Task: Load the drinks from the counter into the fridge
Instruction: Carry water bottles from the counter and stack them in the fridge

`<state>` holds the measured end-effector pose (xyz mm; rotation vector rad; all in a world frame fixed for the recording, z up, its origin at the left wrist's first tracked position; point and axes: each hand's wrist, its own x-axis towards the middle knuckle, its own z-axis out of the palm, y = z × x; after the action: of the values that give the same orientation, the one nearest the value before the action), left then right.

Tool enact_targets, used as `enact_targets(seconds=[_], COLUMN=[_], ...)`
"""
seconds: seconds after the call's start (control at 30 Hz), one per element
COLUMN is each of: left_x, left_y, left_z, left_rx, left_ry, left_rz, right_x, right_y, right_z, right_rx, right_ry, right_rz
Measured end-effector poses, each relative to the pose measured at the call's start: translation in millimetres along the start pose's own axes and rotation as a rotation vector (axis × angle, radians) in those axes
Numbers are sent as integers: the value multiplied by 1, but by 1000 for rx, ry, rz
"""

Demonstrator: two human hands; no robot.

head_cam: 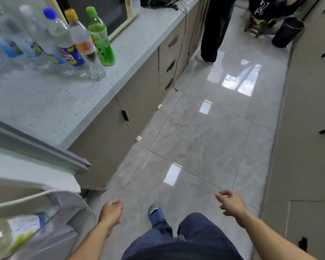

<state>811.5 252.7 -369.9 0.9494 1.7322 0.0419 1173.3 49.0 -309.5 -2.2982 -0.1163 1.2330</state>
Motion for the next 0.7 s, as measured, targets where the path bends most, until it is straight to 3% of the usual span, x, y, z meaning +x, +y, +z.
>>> enact_targets(seconds=[0.2,0.43,0.7], left_x=[14,7,-19], left_y=[61,108,192], left_z=[22,46,45], left_rx=[-139,-311,-486], left_ry=[39,194,446], left_rz=[20,-59,-11], right_x=[60,147,155], right_y=[-57,-151,-337], right_z=[-10,-24,60], right_rx=[-147,-299,-392], right_ry=[-69,-198,-529], right_rz=[0,-20,-382])
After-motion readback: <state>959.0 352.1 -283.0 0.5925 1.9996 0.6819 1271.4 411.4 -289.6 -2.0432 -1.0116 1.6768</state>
